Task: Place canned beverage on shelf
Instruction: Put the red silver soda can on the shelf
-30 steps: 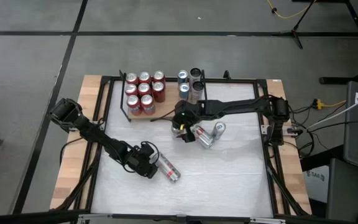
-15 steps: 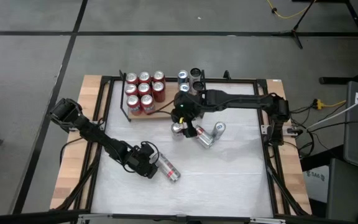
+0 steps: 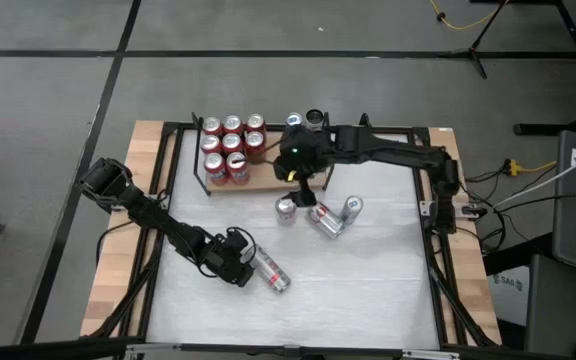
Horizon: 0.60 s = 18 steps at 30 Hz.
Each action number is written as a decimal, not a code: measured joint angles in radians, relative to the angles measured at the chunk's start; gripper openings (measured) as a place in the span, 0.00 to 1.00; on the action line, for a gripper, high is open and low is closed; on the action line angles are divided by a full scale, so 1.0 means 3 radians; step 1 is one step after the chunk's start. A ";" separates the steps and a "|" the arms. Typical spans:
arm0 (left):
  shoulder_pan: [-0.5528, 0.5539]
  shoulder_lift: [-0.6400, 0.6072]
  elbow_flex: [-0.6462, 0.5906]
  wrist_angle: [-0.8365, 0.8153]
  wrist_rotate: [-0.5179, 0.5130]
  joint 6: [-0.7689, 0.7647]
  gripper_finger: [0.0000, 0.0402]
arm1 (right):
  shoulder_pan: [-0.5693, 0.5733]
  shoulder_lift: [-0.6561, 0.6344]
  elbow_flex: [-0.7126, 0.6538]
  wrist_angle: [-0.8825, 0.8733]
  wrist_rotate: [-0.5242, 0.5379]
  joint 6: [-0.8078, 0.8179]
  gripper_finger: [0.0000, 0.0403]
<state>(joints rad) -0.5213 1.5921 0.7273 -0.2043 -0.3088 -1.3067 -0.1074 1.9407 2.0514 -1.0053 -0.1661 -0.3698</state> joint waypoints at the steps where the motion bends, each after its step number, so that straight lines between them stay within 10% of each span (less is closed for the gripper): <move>1: 0.0000 0.0000 0.0000 0.0000 0.0000 0.0000 0.80 | 0.0000 0.0083 0.0107 -0.0136 0.0003 0.0000 0.99; 18: 0.0000 0.0000 0.0001 0.0024 0.0003 0.0024 0.80 | 0.0010 0.0846 0.0436 -0.0869 -0.0032 -0.0001 0.99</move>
<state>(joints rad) -0.5213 1.5921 0.7277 -0.1970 -0.3080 -1.2995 -0.1043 2.1945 2.1822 -1.2661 -0.1757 -0.3702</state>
